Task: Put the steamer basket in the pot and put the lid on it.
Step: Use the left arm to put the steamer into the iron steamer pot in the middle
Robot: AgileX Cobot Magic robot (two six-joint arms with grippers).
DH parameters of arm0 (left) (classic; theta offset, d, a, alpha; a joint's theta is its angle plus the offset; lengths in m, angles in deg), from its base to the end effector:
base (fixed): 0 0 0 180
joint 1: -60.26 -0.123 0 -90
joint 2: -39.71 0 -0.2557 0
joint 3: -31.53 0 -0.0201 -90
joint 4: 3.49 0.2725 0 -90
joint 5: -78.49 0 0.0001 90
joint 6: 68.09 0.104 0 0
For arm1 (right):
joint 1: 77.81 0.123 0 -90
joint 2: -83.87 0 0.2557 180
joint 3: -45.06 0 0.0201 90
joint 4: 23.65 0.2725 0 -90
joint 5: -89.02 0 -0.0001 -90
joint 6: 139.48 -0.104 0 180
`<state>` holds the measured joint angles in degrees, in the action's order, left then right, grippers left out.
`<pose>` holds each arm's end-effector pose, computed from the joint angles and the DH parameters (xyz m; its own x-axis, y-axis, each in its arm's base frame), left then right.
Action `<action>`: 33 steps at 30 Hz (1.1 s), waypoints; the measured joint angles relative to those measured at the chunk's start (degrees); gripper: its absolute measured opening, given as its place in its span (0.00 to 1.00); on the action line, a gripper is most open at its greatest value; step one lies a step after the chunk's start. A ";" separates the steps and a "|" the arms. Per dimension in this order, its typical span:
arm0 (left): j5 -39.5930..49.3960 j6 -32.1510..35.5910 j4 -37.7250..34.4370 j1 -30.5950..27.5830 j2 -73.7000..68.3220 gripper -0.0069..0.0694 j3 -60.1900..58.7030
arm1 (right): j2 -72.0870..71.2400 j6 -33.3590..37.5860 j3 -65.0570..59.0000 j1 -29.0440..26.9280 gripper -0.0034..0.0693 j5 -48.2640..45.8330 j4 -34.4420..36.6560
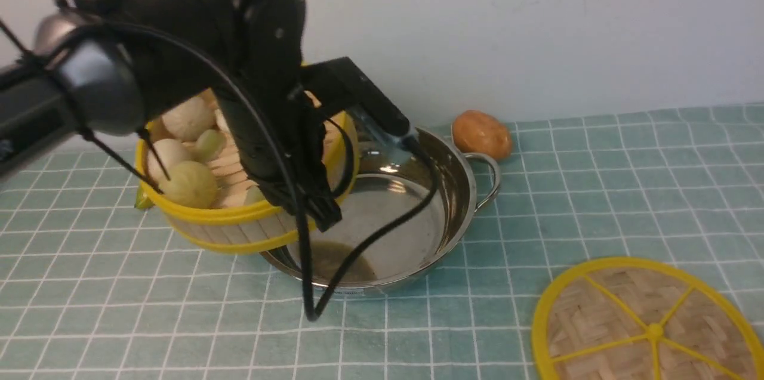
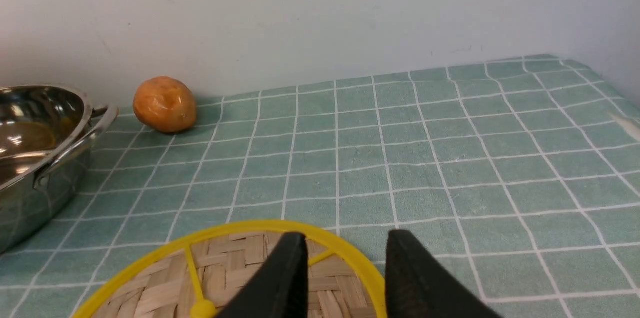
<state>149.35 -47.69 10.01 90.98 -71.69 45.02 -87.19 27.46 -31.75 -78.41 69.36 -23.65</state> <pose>0.3440 -0.1777 0.2441 -0.5699 0.8164 -0.0935 0.7714 0.5707 0.2815 0.1179 -0.0012 0.1752 -0.2565 0.2287 -0.9391 0.0702 0.9735 0.2178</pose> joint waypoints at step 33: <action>-5.89 9.43 -2.29 5.50 -13.81 0.19 4.26 | 0.00 0.00 0.00 0.00 0.38 0.00 0.00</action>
<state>143.46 -38.26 7.72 96.48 -85.49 49.28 -87.19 27.46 -31.75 -78.41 69.36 -23.65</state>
